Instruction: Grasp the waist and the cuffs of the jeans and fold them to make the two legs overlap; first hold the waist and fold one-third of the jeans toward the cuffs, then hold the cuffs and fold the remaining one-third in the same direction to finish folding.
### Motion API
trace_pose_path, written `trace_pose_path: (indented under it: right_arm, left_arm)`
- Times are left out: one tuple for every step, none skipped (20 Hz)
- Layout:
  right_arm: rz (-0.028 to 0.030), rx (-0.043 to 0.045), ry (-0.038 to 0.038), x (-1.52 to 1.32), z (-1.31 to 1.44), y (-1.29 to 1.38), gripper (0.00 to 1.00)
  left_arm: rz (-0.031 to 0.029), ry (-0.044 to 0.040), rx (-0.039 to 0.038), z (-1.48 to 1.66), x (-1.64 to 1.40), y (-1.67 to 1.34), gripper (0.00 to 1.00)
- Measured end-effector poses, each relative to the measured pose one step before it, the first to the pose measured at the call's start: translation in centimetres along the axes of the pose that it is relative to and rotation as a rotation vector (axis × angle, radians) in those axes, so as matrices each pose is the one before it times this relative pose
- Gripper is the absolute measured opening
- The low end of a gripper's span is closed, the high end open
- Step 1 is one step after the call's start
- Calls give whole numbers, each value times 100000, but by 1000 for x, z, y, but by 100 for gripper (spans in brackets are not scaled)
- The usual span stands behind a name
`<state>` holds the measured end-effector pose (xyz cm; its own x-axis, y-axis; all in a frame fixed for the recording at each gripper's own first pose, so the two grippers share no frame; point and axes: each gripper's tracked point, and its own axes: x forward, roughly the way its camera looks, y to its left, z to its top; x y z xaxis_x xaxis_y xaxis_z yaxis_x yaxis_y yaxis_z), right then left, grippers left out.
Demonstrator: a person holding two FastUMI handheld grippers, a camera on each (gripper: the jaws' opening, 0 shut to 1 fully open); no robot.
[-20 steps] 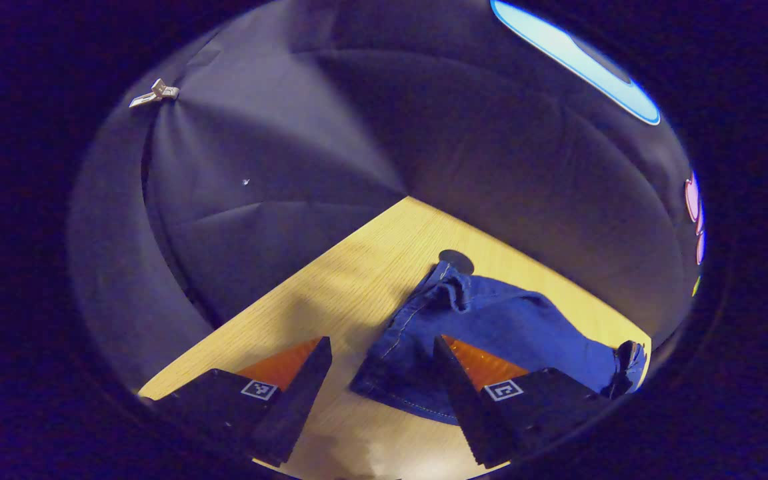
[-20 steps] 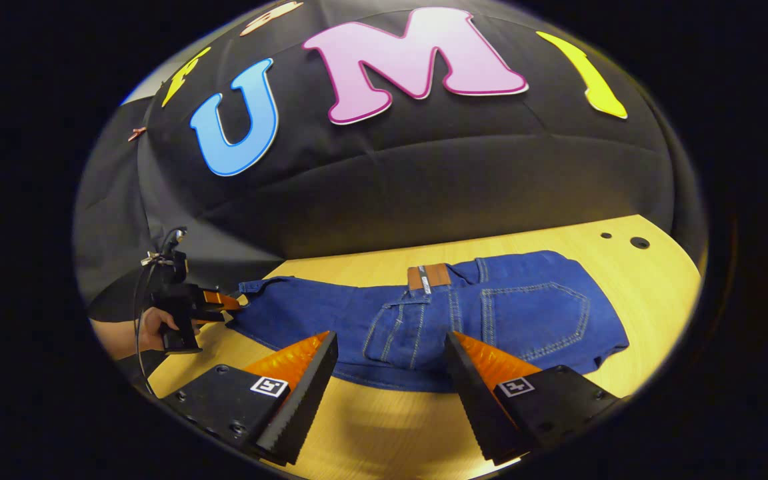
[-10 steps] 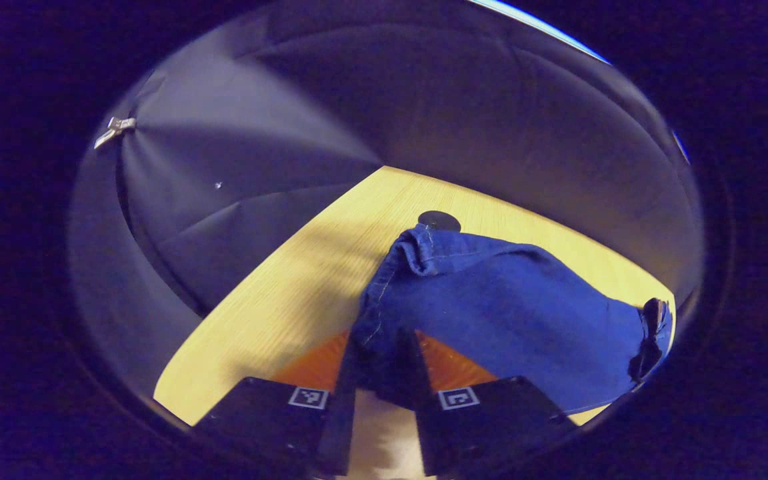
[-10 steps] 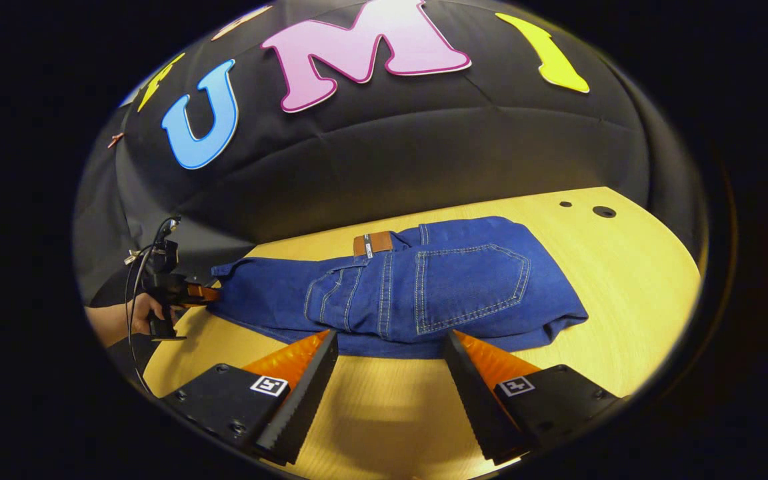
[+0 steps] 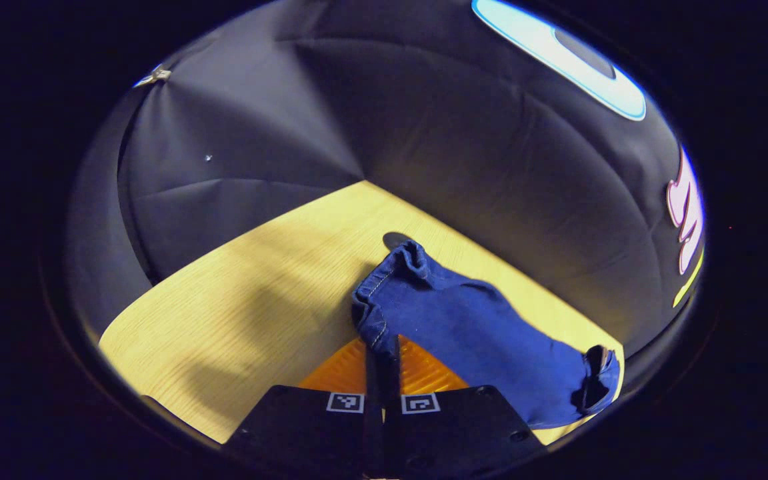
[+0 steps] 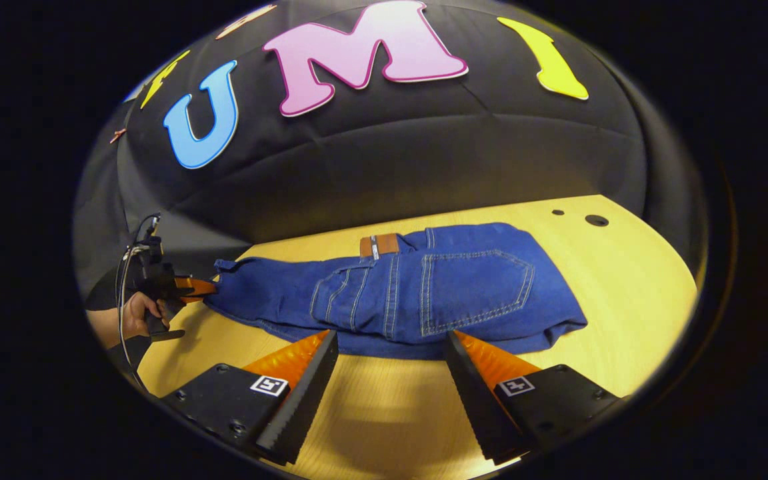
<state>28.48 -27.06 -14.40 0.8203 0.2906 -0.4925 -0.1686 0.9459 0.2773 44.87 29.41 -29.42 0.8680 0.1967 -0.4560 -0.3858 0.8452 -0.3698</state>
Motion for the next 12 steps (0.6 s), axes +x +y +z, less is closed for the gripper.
trace_pose_path:
  right_arm:
    - [-343, -361, -953, -67, 576, -284, 98]
    - [-423, -121, -599, -243, 401, -386, 97]
    - [-856, -404, -397, -227, 470, -522, 98]
    - [-940, -579, -604, -344, 477, -609, 98]
    - [-1290, -634, -608, -244, 564, -657, 98]
    - [-1125, 116, -589, -225, 584, -668, 98]
    - [-712, 809, -543, -326, 716, -580, 98]
    - [-729, 833, -707, -213, 733, -556, 97]
    - [-685, 641, -1142, -265, 943, -638, 97]
    - [-654, 333, -1145, -373, 952, -659, 97]
    - [-703, -21, -969, -260, 940, -732, 97]
    - [-905, -382, -955, -393, 860, -911, 97]
  left_arm:
    - [-3307, -3175, -872, 1472, -434, -632, 6]
    - [-2743, -2083, 216, 1379, -613, -806, 6]
    - [-1426, -1134, 960, 1140, -1171, -712, 6]
    - [-2609, -1242, 574, 1116, -1042, -614, 6]
    - [-2711, -2431, 705, 1181, -1451, -1284, 6]
    - [-2026, -1499, 939, 1138, -1150, -1518, 7]
    - [-2387, -1451, 336, 850, -726, -1732, 6]
    - [-1967, -738, 446, 909, -1006, -1797, 6]
    - [-1913, -843, 1073, 442, -199, -2340, 6]
    - [-1603, -752, 1892, 489, -467, -2024, 6]
    - [-1810, 51, 2231, 140, -267, -2203, 6]
    - [-2489, 9, 2388, 263, -356, -2534, 6]
